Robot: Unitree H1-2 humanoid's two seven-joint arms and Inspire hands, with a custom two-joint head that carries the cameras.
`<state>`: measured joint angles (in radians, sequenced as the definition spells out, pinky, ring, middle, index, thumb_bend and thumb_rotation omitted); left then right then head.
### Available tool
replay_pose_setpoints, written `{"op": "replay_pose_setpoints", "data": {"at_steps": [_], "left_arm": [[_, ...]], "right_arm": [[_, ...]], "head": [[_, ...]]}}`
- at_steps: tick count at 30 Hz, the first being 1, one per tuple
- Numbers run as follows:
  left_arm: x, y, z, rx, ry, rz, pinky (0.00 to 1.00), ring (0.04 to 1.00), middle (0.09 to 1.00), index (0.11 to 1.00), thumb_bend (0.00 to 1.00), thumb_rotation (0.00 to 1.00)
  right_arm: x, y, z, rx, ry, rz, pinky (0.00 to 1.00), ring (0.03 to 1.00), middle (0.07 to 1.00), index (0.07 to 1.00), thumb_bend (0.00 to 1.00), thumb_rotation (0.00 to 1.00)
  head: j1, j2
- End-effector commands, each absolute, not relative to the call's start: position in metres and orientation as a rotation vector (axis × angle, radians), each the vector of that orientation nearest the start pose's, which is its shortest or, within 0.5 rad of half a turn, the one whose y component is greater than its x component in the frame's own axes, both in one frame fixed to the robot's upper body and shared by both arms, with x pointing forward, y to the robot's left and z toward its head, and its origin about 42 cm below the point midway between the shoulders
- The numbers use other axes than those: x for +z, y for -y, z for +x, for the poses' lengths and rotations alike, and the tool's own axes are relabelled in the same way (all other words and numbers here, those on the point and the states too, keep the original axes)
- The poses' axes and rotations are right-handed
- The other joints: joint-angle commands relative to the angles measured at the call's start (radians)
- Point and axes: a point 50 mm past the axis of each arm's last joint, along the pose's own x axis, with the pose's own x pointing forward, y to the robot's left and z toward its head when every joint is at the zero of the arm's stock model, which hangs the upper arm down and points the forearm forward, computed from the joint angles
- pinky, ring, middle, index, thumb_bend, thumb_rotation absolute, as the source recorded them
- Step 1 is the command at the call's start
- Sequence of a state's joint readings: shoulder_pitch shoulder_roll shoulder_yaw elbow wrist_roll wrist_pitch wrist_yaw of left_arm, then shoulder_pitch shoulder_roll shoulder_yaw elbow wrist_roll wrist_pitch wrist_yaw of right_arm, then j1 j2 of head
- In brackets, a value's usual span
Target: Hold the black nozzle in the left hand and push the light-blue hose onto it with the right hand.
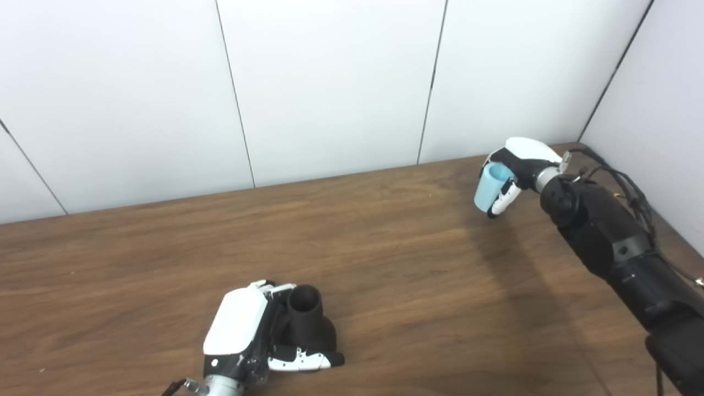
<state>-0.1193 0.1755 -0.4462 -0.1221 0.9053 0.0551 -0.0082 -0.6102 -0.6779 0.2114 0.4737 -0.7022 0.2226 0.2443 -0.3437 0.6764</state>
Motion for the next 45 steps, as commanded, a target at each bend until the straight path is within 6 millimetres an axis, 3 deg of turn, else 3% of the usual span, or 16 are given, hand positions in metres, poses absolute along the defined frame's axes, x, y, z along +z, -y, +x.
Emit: {"op": "replay_pose_setpoints", "data": {"at_steps": [1, 7, 8, 9, 11, 20, 25, 30, 37, 41, 45], "left_arm": [[0.13, -0.145, 0.287, -0.368, 0.298, 1.115, 0.81, 0.621, 0.449, 0.515, 0.52, 0.0], [0.13, -0.143, 0.287, -0.37, 0.303, 1.124, 0.8, 0.619, 0.445, 0.517, 0.52, 0.0], [0.13, -0.143, 0.287, -0.371, 0.304, 1.127, 0.81, 0.621, 0.446, 0.517, 0.52, 0.0], [0.13, -0.143, 0.287, -0.37, 0.303, 1.127, 0.81, 0.622, 0.447, 0.517, 0.52, 0.0], [0.131, -0.143, 0.287, -0.37, 0.303, 1.128, 0.81, 0.627, 0.448, 0.515, 0.52, 0.0], [0.131, -0.141, 0.287, -0.373, 0.306, 1.127, 0.81, 0.626, 0.447, 0.514, 0.52, 0.0], [0.132, -0.14, 0.286, -0.373, 0.305, 1.122, 0.81, 0.622, 0.45, 0.513, 0.52, 0.0], [0.134, -0.137, 0.285, -0.373, 0.3, 1.119, 0.81, 0.623, 0.452, 0.512, 0.52, 0.0], [0.137, -0.129, 0.284, -0.382, 0.281, 1.114, 0.82, 0.636, 0.448, 0.512, 0.52, 0.0], [0.137, -0.124, 0.282, -0.38, 0.281, 1.12, 0.83, 0.639, 0.445, 0.514, 0.52, 0.0], [0.138, -0.119, 0.279, -0.378, 0.285, 1.125, 0.82, 0.643, 0.451, 0.511, 0.52, 0.0]], "right_arm": [[0.272, 0.428, 0.46, -0.078, -0.186, -1.419, 0.56, 0.581, 0.626, 0.628, 0.85, 0.07], [0.274, 0.428, 0.46, -0.1, -0.178, -1.415, 0.51, 0.522, 0.578, 0.614, 0.83, 0.03], [0.274, 0.427, 0.46, -0.104, -0.177, -1.417, 0.47, 0.495, 0.509, 0.57, 0.68, 0.02], [0.274, 0.427, 0.46, -0.11, -0.172, -1.42, 0.46, 0.482, 0.474, 0.547, 0.61, 0.01], [0.275, 0.427, 0.46, -0.117, -0.166, -1.421, 0.41, 0.451, 0.455, 0.508, 0.55, 0.0], [0.276, 0.422, 0.457, -0.118, -0.097, -1.43, 0.45, 0.439, 0.51, 0.473, 0.52, 0.0], [0.283, 0.417, 0.455, -0.117, -0.089, -1.416, 0.35, 0.383, 0.472, 0.532, 0.52, 0.0], [0.307, 0.395, 0.443, -0.104, -0.005, -1.431, 0.31, 0.37, 0.492, 0.55, 0.51, 0.0], [0.335, 0.351, 0.42, -0.059, 0.141, -1.442, 0.37, 0.39, 0.5, 0.495, 0.52, 0.0], [0.338, 0.332, 0.403, -0.036, 0.192, -1.43, 0.37, 0.379, 0.506, 0.522, 0.51, 0.0], [0.333, 0.316, 0.384, 0.035, 0.263, -1.407, 0.46, 0.394, 0.509, 0.49, 0.52, 0.0]], "head": [[0.002, 0.002], [0.003, 0.006], [0.003, 0.006], [0.004, 0.007], [0.004, 0.007], [0.008, 0.007], [0.029, 0.011], [0.065, 0.024], [0.133, 0.036], [0.167, 0.042], [0.21, 0.051]]}}
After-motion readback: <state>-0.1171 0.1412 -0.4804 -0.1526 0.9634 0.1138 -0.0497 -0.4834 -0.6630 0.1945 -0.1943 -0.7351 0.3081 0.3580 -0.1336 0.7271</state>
